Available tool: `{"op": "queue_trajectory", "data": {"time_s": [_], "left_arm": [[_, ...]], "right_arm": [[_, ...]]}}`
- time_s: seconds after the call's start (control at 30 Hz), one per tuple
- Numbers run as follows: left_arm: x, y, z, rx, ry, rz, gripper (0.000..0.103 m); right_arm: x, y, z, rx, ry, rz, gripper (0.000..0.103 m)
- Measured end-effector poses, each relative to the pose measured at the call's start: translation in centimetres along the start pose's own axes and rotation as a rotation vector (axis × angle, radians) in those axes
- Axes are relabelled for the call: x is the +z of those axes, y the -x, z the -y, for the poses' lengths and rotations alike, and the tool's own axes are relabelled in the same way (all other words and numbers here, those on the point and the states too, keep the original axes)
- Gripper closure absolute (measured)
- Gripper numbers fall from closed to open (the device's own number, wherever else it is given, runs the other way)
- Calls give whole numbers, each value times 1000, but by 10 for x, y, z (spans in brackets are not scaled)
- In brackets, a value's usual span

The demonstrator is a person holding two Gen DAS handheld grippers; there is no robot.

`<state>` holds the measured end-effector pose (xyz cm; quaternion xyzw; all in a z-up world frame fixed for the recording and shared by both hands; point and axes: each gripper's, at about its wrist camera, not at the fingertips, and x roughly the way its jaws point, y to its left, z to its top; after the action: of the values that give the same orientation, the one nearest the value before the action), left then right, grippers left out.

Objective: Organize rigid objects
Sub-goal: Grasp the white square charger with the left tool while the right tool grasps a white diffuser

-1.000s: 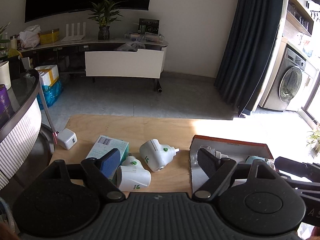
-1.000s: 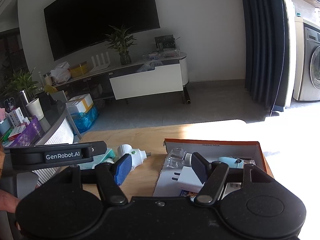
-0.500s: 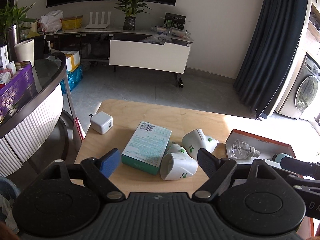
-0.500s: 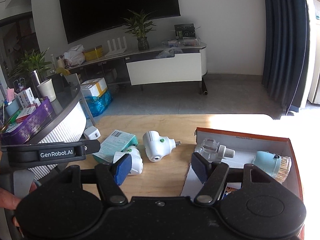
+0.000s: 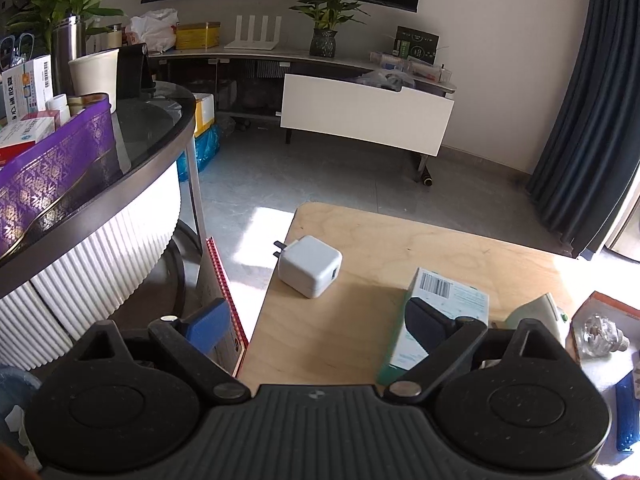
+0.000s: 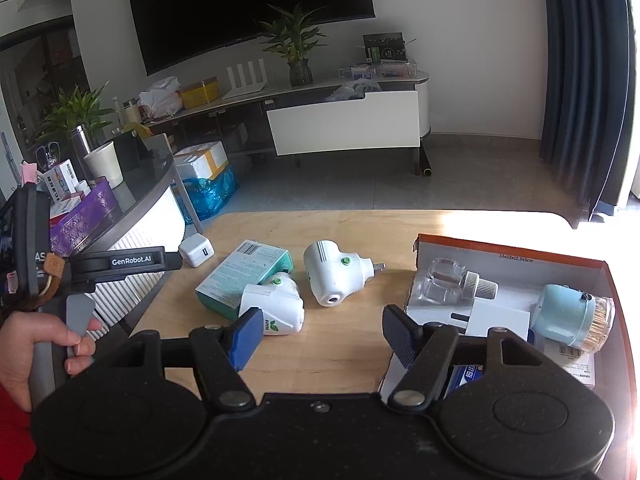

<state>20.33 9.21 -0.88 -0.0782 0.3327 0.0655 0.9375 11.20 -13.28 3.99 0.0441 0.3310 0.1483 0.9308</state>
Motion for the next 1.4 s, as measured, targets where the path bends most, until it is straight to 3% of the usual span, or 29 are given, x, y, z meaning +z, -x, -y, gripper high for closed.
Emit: {"op": "queue_trajectory", "data": {"time_s": [0.3, 0.53, 0.7, 1.0, 1.17, 1.3, 1.4], "left_arm": [[8, -64, -17, -2, -162, 22, 2], [5, -75, -15, -69, -197, 44, 5], [5, -78, -6, -115, -240, 29, 42], [-9, -46, 4, -146, -264, 4, 42], [-9, 1, -2, -154, -128, 5, 43], [-21, 41, -2, -147, -99, 26, 42], [-33, 56, -4, -161, -81, 35, 42]], "right_arm": [[-1, -10, 6, 14, -20, -9, 24], [1, -23, 7, 11, -31, -16, 24], [1, -24, 7, 10, -40, -13, 24], [0, -27, 9, 20, -48, -34, 24], [-3, -51, -4, 67, -21, -93, 24], [-3, -77, -19, 127, 10, -140, 14], [0, -97, -25, 140, 6, -169, 13]]}}
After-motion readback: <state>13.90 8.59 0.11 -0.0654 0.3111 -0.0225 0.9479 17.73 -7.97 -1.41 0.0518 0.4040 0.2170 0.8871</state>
